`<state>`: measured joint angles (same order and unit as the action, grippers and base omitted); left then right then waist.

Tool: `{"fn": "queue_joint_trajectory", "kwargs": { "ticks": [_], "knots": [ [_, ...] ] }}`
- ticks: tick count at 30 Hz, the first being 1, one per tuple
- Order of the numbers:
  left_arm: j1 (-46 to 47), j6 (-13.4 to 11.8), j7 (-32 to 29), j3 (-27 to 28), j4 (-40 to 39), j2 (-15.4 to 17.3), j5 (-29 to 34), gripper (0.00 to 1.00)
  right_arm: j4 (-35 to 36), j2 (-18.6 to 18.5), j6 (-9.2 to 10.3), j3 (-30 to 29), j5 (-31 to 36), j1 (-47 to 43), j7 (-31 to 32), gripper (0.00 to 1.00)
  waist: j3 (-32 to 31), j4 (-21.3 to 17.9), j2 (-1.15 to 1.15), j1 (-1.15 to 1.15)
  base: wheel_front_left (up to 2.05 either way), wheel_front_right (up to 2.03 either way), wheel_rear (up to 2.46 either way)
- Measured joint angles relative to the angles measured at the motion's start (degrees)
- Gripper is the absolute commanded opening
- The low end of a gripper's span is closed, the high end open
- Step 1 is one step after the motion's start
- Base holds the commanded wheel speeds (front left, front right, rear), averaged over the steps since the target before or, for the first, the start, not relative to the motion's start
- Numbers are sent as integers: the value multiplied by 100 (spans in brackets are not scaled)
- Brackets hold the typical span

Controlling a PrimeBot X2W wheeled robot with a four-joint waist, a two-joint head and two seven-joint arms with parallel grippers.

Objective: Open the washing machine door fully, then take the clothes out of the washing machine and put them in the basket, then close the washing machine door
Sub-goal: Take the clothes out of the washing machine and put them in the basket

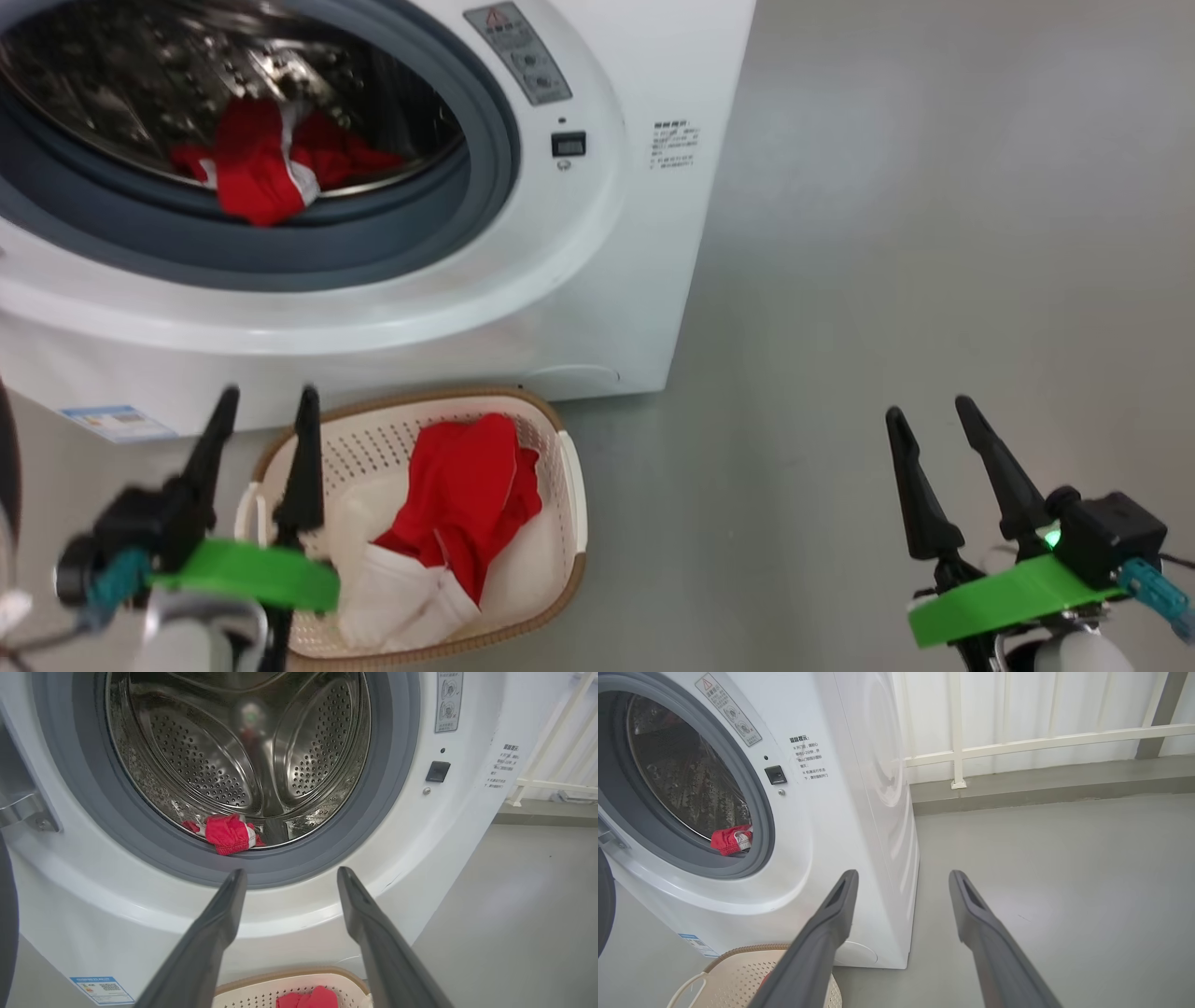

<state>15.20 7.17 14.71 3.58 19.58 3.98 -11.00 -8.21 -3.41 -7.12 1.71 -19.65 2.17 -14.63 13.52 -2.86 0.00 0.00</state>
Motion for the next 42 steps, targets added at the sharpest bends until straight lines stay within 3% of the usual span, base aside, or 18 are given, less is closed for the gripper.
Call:
{"fn": "queue_joint_trajectory", "kwargs": {
  "ticks": [6, 17, 27, 42],
  "knots": [
    [1440, -96, -73, -157, 935, 268, 335, 100, 33, 25, 0, 81, 1, 406, 0, 100, 455, -55, 0, 0, 0, 0, 0],
    [3368, -533, -575, -692, 2570, 668, 1179, 100, 65, 43, 0, 141, -100, 871, 0, 100, 1097, -265, 0, 0, 0, 0, 0],
    [4574, -875, -865, -1074, 3924, 1006, 1724, 100, 97, 44, 0, 237, -256, 1001, 0, 100, 1429, -516, 0, 0, 0, 0, 0],
    [5681, -975, -1102, -1372, 5154, 1530, 1956, 100, 104, 48, 0, 469, -531, 1223, 0, 100, 1696, -904, 0, 0, 0, 0, 0]
  ]
}}
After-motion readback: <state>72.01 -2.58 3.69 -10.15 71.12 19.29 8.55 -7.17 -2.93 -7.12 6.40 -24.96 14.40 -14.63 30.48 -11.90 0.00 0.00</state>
